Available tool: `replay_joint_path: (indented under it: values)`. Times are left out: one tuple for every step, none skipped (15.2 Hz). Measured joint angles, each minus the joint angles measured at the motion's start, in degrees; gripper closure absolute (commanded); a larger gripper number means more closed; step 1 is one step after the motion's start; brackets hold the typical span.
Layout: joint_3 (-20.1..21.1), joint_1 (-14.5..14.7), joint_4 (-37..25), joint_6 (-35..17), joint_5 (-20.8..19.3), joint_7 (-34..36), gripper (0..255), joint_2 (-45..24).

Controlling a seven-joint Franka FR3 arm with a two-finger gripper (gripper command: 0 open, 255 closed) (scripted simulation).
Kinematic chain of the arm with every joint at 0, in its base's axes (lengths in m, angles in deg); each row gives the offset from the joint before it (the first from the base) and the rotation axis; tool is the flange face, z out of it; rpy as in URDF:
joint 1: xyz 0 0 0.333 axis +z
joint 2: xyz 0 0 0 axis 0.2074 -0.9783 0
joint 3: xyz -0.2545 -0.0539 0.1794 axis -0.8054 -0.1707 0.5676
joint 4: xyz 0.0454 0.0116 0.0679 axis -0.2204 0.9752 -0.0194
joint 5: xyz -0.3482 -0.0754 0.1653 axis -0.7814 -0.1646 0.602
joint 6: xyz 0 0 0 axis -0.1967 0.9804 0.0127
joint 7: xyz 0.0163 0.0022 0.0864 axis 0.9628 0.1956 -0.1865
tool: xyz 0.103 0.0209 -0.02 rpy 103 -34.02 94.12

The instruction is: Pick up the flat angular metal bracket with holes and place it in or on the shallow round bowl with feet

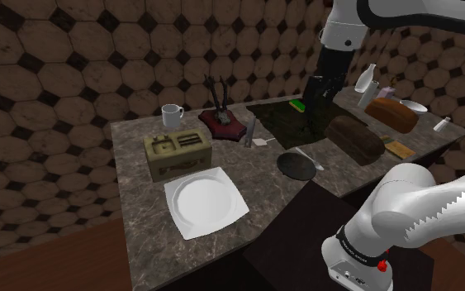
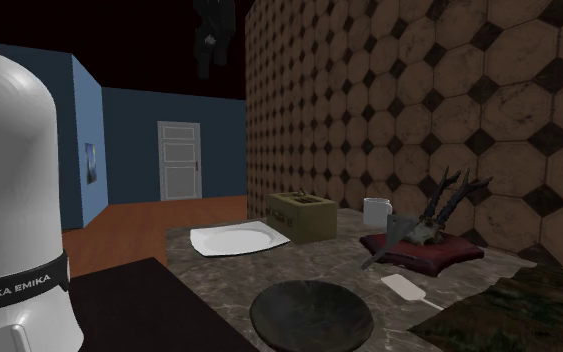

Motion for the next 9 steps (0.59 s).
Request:
replay_joint_path:
  values:
    - [0.0,0.0,0.0,0.0,0.0,0.0,0,0.0]
    - [-0.17,-0.14,0.1,-0.96,-0.03,0.17,0,-0.85]
    - [-0.42,-0.38,0.6,-2.43,-0.1,0.43,0,-1.76]
    - [-0.84,-0.7,1.05,-4.07,-0.25,0.58,0,-2.85]
    - [-0.9,-0.86,0.86,-5.58,-0.08,1.19,0,-4.43]
    - [-1.34,-1.2,1.06,-7.21,-0.21,1.37,0,-5.76]
    - [-1.78,-1.54,1.5,-9.06,-0.32,1.58,0,-7.07]
    - [-2.09,-1.74,1.23,-11.07,-0.24,1.98,0,-9.21]
    - [-2.4,-2.01,1.24,-12.54,-0.24,2.33,0,-10.54]
